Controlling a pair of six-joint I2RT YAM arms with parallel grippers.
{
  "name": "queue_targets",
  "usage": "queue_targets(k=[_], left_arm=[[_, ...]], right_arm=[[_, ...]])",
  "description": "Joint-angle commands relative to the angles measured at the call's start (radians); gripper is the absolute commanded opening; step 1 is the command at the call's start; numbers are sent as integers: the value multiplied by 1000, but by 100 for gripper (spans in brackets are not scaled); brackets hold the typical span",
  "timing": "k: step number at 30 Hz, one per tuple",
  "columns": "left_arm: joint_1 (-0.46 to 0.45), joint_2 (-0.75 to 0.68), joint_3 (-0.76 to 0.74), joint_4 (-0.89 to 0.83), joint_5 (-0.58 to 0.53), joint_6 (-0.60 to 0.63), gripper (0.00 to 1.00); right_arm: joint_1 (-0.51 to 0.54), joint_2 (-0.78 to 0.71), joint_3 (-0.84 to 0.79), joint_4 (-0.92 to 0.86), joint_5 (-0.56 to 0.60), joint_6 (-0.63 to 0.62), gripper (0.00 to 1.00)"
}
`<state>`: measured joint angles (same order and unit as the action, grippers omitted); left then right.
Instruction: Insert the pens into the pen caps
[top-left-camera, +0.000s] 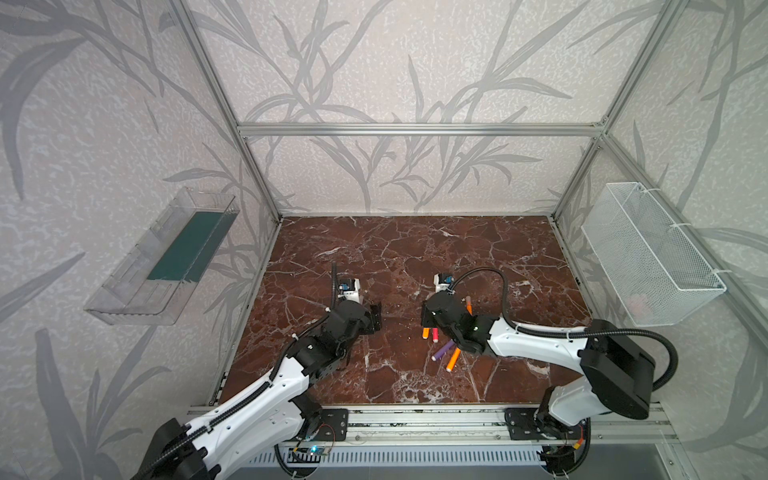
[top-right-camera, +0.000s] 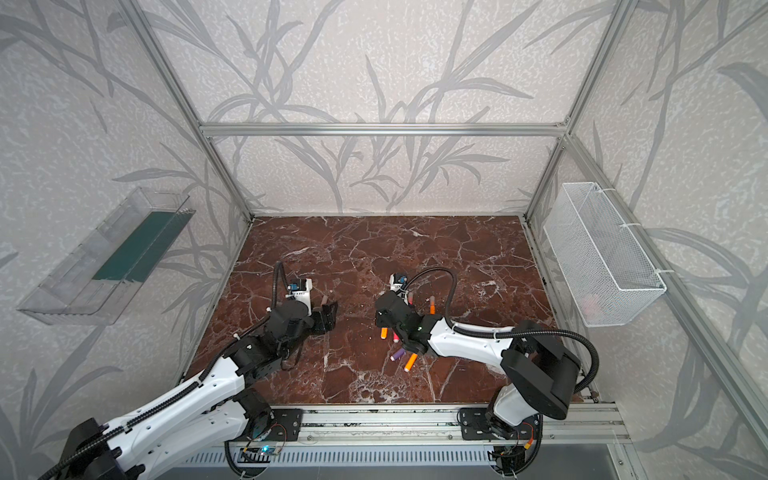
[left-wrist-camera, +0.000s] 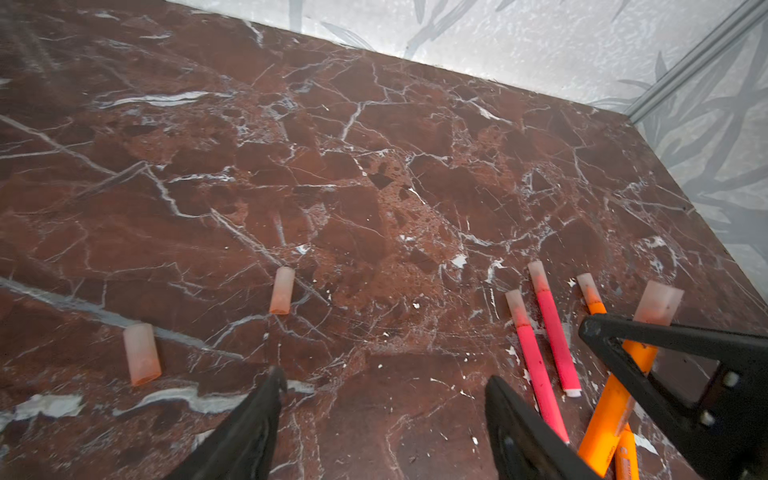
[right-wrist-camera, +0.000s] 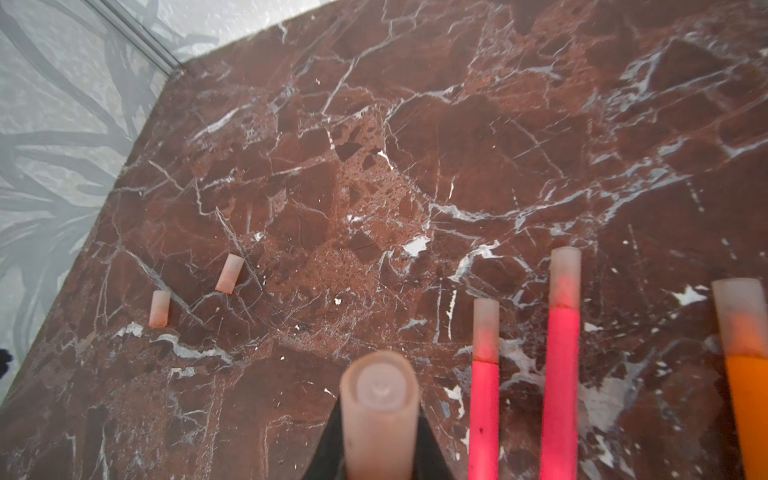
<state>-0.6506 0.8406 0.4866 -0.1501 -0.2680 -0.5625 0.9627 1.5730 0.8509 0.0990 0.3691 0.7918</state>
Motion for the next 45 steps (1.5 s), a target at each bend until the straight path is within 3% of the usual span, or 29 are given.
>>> queue_targets(k=[1, 7, 15, 21, 29, 33, 39, 42, 45], left_arm=[[38, -20, -20, -51, -5, -34, 78], [66, -18, -36, -45, 33, -36, 76], [75, -8, -39, -46, 68, -32, 73], [75, -12, -39, -45, 88, -25, 73], [74, -24, -44, -51, 94, -21, 73], [75, -26, -49, -40, 136, -12, 72], [63, 14, -63, 51, 339, 31, 64], [-5, 39, -67, 105, 353, 38, 63], [-140, 72, -42, 118, 270, 65, 62]], right_arm=[[-3, 78, 68, -78, -47, -23, 5], [-31, 195, 130, -97, -89, -20, 14], [-49, 311, 240, -184, -122, -26, 16], [-62, 353, 255, -177, -140, -9, 24], [-71, 383, 283, -207, -138, -14, 23], [-72, 352, 272, -224, -115, -21, 23], [-71, 195, 226, -253, -55, -62, 27], [-74, 89, 195, -281, -1, -72, 31], [-82, -20, 124, -275, 58, -74, 33]])
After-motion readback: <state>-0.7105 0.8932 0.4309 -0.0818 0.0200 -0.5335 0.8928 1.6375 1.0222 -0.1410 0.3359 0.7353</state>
